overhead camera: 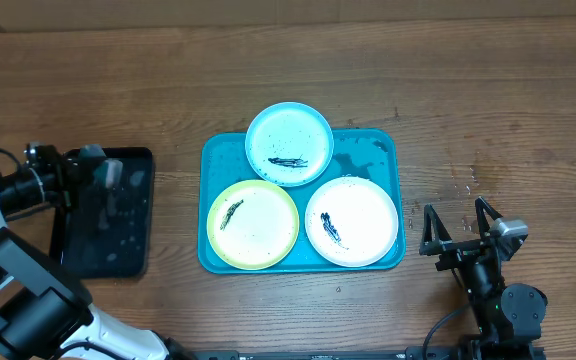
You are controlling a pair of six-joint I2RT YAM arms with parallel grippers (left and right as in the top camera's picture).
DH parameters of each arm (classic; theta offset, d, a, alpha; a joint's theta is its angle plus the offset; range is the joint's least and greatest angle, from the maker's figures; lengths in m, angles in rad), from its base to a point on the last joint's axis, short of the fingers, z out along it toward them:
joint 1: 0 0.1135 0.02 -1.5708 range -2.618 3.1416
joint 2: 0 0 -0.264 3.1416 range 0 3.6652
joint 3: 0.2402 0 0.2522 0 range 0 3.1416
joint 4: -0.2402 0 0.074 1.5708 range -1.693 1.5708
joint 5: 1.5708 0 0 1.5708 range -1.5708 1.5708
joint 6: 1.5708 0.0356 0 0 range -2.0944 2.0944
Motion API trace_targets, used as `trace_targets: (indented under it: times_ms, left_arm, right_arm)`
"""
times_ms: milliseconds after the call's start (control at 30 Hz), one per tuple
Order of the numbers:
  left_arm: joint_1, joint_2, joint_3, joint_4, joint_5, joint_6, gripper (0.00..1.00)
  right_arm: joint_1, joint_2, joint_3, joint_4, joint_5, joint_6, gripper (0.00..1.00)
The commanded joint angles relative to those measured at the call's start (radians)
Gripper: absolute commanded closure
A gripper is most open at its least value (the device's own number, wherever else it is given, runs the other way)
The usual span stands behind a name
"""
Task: Clean dirty plates on tray and stack at the side
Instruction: 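Lift the sponge out of the black tray with the left gripper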
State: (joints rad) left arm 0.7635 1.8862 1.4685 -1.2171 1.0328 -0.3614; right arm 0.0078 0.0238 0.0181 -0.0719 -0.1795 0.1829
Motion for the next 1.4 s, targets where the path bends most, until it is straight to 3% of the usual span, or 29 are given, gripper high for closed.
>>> trace_targets:
  times_ms: [0,200,700,767,900,967,1067,1233,1367]
  left_arm:
    - [0.040,-0.019,0.020,-0.007,0.127,-0.149,0.96]
    - [0.074,-0.019,0.020,-0.010,0.125,-0.182,0.96]
    - [0.080,-0.019,0.020,0.027,0.151,-0.449,0.96]
    - [0.080,-0.019,0.020,0.051,0.027,-0.403,0.96]
    - [0.060,-0.016,0.019,0.027,-0.435,-0.307,0.96]
    - [0.041,-0.014,0.019,-0.010,-0.533,-0.268,0.96]
    - [0.018,-0.014,0.019,-0.044,-0.488,-0.142,0.96]
    - [0.023,-0.016,0.034,-0.069,-0.175,0.048,0.96]
    - [0.020,-0.019,0.093,-0.068,-0.178,0.104,0.96]
  right_arm:
    - [-0.003,-0.001,-0.010,0.005,0.002,0.000,0.00]
    - [-0.003,-0.001,-0.010,0.005,0.002,0.000,0.00]
    - [-0.003,-0.001,-0.010,0.005,0.002,0.000,0.00]
    - [-0.003,-0.001,-0.010,0.006,0.002,0.000,0.00]
    - [-0.003,-0.001,-0.010,0.005,0.002,0.000,0.00]
    - [-0.003,-0.001,-0.010,0.006,0.002,0.000,0.00]
    - [-0.003,-0.001,-0.010,0.006,0.002,0.000,0.00]
    - [-0.003,-0.001,-0.010,0.006,0.002,0.000,0.00]
    - [-0.003,-0.001,-0.010,0.005,0.002,0.000,0.00]
